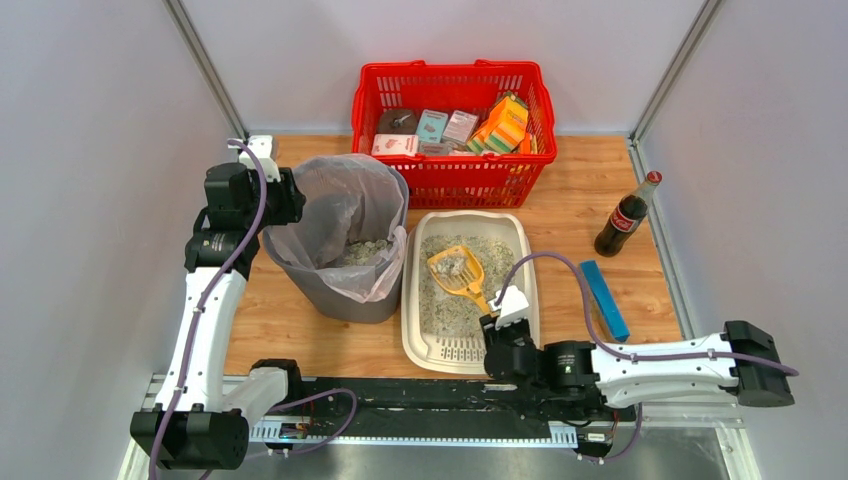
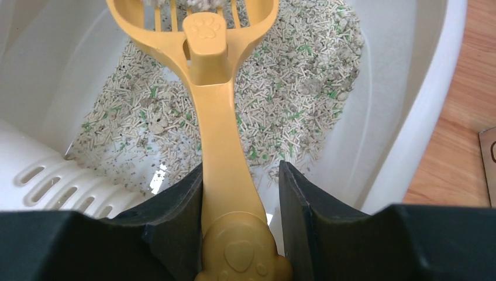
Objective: Clean the litter box
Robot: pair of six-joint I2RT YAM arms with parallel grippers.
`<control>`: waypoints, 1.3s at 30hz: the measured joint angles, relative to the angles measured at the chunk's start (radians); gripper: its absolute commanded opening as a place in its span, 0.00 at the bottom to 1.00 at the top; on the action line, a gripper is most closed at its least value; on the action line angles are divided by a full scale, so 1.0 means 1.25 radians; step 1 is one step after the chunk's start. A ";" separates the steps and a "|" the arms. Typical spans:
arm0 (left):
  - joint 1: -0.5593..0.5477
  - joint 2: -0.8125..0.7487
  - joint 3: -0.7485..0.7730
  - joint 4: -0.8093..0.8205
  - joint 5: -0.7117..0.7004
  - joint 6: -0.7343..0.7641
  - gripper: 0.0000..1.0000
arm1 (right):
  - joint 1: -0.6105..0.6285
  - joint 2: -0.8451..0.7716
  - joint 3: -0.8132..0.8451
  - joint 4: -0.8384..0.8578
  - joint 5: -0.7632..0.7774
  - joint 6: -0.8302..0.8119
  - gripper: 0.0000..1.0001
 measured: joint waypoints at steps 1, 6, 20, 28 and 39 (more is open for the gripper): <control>0.000 0.000 0.000 0.000 0.000 0.000 0.29 | 0.015 0.010 0.007 -0.015 0.009 0.021 0.00; 0.000 0.000 0.000 0.000 0.000 0.000 0.29 | 0.052 0.072 0.065 -0.175 0.080 0.192 0.00; 0.001 -0.001 0.000 0.000 0.006 0.000 0.49 | 0.125 0.148 0.125 -0.343 0.172 0.381 0.00; 0.001 -0.002 0.000 0.002 0.023 0.000 0.61 | 0.124 0.147 0.128 -0.327 0.184 0.370 0.00; 0.001 -0.011 -0.005 0.007 0.041 0.000 0.71 | 0.075 0.050 0.059 -0.173 0.110 0.227 0.00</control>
